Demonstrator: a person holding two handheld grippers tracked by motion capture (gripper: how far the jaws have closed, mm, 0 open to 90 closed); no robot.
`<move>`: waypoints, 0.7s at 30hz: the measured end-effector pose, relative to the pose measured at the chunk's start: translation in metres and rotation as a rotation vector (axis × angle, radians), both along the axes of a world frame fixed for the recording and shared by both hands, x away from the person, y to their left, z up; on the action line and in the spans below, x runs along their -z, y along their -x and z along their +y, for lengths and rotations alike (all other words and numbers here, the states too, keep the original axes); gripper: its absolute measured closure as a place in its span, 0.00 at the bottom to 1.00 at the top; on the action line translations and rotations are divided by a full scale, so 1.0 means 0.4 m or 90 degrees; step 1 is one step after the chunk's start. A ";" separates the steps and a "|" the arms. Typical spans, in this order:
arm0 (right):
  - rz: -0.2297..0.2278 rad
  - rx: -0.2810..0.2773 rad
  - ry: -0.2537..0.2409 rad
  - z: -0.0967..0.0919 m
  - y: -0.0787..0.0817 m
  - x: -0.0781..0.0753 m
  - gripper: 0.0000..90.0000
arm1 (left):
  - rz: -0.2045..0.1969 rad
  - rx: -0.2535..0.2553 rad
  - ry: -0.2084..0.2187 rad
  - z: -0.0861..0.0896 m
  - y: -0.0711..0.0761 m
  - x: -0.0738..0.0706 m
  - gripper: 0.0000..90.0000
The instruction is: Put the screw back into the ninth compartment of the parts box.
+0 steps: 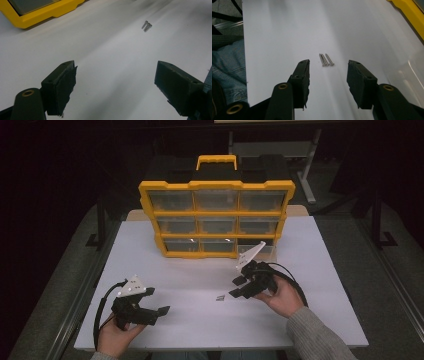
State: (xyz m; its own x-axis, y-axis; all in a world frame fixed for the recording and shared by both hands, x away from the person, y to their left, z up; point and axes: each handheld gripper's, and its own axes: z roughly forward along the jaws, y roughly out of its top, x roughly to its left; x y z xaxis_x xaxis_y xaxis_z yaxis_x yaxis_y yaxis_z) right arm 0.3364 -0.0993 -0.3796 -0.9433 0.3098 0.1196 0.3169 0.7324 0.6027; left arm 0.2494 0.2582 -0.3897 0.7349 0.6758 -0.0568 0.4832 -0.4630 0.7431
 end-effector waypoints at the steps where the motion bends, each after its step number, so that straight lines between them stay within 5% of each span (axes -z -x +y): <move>1: 0.000 -0.006 0.007 0.011 -0.005 0.002 0.59 | 0.001 -0.001 0.001 0.000 0.000 0.000 0.19; 12: 0.008 -0.052 0.071 0.113 -0.050 0.051 0.69 | 0.000 -0.002 0.007 0.004 -0.002 0.001 0.19; 21: 0.027 -0.062 0.103 0.135 -0.070 0.086 0.82 | -0.001 -0.001 0.005 0.004 -0.002 0.002 0.19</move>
